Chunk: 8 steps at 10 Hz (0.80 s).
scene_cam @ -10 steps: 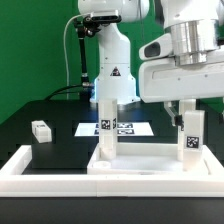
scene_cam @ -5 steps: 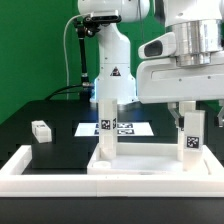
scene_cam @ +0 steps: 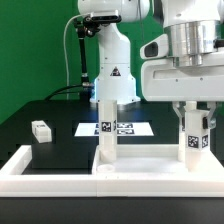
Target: Assemble desk
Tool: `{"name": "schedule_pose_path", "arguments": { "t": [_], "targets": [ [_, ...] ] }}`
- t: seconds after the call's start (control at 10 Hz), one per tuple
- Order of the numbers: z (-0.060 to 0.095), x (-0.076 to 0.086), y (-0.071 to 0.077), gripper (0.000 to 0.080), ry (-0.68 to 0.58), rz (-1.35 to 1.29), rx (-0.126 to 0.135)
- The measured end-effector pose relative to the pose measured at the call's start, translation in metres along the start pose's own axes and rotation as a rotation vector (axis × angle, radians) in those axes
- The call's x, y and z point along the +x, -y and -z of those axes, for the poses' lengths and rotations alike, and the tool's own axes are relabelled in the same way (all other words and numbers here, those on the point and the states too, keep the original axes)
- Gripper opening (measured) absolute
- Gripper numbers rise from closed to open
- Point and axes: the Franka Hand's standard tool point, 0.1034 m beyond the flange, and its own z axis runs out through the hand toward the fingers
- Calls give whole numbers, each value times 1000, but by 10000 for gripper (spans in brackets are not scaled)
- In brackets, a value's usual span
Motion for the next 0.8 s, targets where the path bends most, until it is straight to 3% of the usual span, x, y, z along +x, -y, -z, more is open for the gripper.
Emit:
{"name": "schedule_pose_path", "arguments": {
  "t": [0.1,0.4,0.5,0.8],
  "targets": [
    [0,0,1,293,8,-122,-4],
    [-1,-1,1,294,93,-576,48],
    [-1,0,1,294,119,-674,54],
    [-2,1,0,294,126,-866,43]
  ]
}}
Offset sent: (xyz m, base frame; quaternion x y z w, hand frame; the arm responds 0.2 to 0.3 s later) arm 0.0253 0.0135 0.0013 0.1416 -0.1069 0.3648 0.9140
